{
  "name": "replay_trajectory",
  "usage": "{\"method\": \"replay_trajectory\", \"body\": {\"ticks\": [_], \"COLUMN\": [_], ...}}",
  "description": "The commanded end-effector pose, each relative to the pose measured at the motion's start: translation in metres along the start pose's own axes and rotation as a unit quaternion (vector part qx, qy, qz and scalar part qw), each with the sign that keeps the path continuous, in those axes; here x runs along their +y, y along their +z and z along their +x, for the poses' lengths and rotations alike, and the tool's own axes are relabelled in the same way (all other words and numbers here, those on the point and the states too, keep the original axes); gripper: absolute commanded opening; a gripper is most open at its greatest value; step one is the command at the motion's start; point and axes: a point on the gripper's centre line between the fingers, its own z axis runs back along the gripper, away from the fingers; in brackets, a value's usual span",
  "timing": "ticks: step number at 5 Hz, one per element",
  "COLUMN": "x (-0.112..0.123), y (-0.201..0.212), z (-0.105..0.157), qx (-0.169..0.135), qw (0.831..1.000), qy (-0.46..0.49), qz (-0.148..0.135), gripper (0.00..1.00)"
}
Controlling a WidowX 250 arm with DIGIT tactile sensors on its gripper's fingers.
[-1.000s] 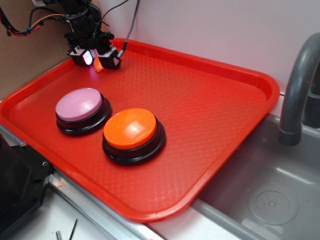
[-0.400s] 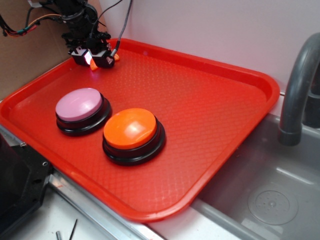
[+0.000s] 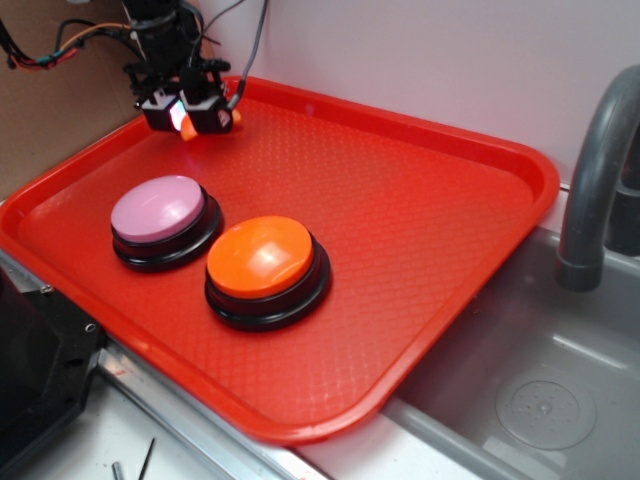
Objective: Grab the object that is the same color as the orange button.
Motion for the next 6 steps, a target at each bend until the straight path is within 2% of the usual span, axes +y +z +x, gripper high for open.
{"method": "replay_trajectory", "body": {"ticks": [1,2,3,5,6], "x": [-0.02,-0.043,-0.07,-0.105,-0.114], "y": [0.094,0.128,0.15,0.184,0.183], "z": [0.001,-0.013,-0.034,-0.066,-0.073], "qx": [-0.084,-0.106,-0.091,-0.084,-0.074], "qw": [0.995,0.992,0.992,0.995,0.996], "qy": [0.017,0.074,0.089,0.041,0.036], "qz": [-0.043,0.009,0.009,-0.038,-0.032], "gripper": [0.0,0.0,0.0,0.0,0.0]}}
